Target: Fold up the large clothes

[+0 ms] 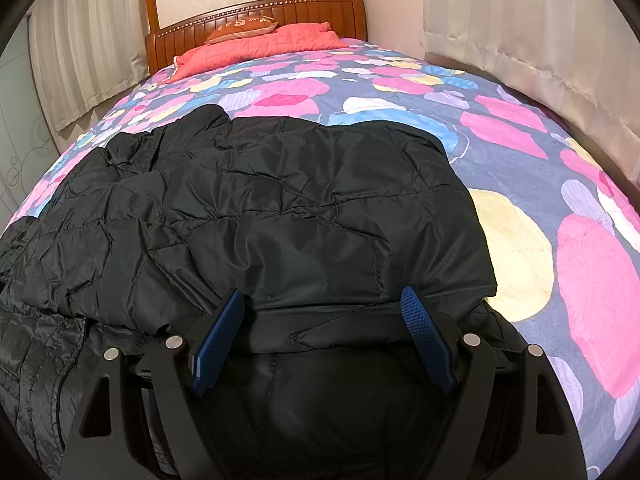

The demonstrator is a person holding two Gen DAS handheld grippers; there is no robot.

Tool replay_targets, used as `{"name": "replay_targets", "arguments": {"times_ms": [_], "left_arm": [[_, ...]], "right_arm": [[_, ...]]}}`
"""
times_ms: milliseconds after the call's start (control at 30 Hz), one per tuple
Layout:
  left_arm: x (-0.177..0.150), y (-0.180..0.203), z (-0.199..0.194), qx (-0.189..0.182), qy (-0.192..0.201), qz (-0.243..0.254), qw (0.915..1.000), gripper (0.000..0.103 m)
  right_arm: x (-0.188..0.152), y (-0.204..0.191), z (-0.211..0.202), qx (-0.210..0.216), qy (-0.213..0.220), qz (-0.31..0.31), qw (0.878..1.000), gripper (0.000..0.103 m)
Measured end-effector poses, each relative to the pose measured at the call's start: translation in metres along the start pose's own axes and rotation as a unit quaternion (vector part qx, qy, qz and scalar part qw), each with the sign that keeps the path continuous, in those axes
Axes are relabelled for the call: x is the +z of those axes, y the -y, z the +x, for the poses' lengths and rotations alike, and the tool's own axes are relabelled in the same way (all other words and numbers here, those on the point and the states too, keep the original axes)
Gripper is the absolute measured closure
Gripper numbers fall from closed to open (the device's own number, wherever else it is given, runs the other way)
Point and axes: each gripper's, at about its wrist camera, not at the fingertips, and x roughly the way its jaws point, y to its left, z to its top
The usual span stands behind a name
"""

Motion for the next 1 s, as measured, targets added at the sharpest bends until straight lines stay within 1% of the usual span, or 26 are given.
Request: {"name": "replay_targets", "arguments": {"times_ms": [67, 133, 200, 267, 333, 433, 467, 500, 533, 567, 633, 667, 700, 767, 800, 833, 867, 967, 1000], "left_arm": [[0.002, 0.013, -0.007, 0.005, 0.016, 0.025, 0.9996, 0.092], [0.002, 0.022, -0.019, 0.002, 0.035, 0.048, 0.9983, 0.093], [-0.003, 0.046, -0.036, -0.010, 0.061, 0.085, 0.9944, 0.093], [-0.008, 0.066, -0.047, -0.025, 0.078, 0.114, 0.9901, 0.093], [-0.022, 0.097, -0.064, -0.054, 0.090, 0.155, 0.9824, 0.093], [-0.047, 0.141, -0.079, -0.084, 0.101, 0.212, 0.9684, 0.093], [-0.062, 0.163, -0.084, -0.095, 0.104, 0.242, 0.9601, 0.093], [-0.073, 0.176, -0.085, -0.100, 0.103, 0.259, 0.9551, 0.093], [-0.087, 0.193, -0.085, -0.109, 0.096, 0.280, 0.9490, 0.093], [-0.097, 0.201, -0.087, -0.114, 0.090, 0.290, 0.9460, 0.094], [-0.124, 0.226, -0.087, -0.130, 0.075, 0.316, 0.9369, 0.094], [-0.141, 0.243, -0.088, -0.142, 0.068, 0.335, 0.9289, 0.094], [-0.152, 0.253, -0.089, -0.149, 0.064, 0.347, 0.9236, 0.094], [-0.178, 0.277, -0.091, -0.166, 0.055, 0.378, 0.9093, 0.093], [-0.196, 0.291, -0.092, -0.174, 0.047, 0.396, 0.9006, 0.093], [-0.210, 0.302, -0.092, -0.181, 0.038, 0.409, 0.8936, 0.093], [-0.220, 0.308, -0.094, -0.185, 0.032, 0.417, 0.8894, 0.093], [-0.261, 0.330, -0.089, -0.192, 0.013, 0.454, 0.8701, 0.093], [-0.268, 0.334, -0.086, -0.194, 0.008, 0.460, 0.8665, 0.093]], "right_arm": [[0.000, 0.000, 0.000, 0.002, 0.003, -0.001, 1.000, 0.024], [0.000, -0.001, -0.001, 0.002, 0.004, -0.001, 1.000, 0.024], [0.001, 0.000, -0.001, 0.002, 0.005, -0.001, 1.000, 0.024], [0.001, 0.001, -0.001, 0.002, 0.005, 0.000, 1.000, 0.024], [0.000, 0.000, -0.001, 0.002, 0.005, 0.000, 1.000, 0.024], [0.000, -0.001, -0.002, 0.002, 0.005, 0.000, 1.000, 0.024], [0.000, -0.001, -0.002, 0.002, 0.005, 0.000, 1.000, 0.024], [0.001, 0.000, -0.003, 0.003, 0.006, 0.001, 1.000, 0.024], [0.000, 0.000, -0.003, 0.003, 0.006, 0.001, 1.000, 0.024], [0.001, 0.000, -0.003, 0.003, 0.006, 0.001, 1.000, 0.024], [0.000, 0.000, -0.002, 0.002, 0.006, 0.001, 1.000, 0.024], [0.000, 0.000, -0.002, 0.002, 0.006, 0.001, 1.000, 0.024], [0.000, 0.000, -0.002, 0.003, 0.006, 0.001, 1.000, 0.024], [-0.001, 0.000, -0.002, 0.003, 0.006, 0.001, 1.000, 0.024], [0.000, 0.000, -0.002, 0.003, 0.006, 0.001, 1.000, 0.024], [0.000, 0.000, -0.002, 0.004, 0.007, 0.002, 1.000, 0.024], [0.001, -0.001, -0.003, 0.005, 0.007, 0.002, 1.000, 0.024], [0.002, -0.002, -0.002, 0.006, 0.008, 0.004, 1.000, 0.024], [0.003, -0.002, -0.002, 0.007, 0.008, 0.004, 1.000, 0.023]]}}
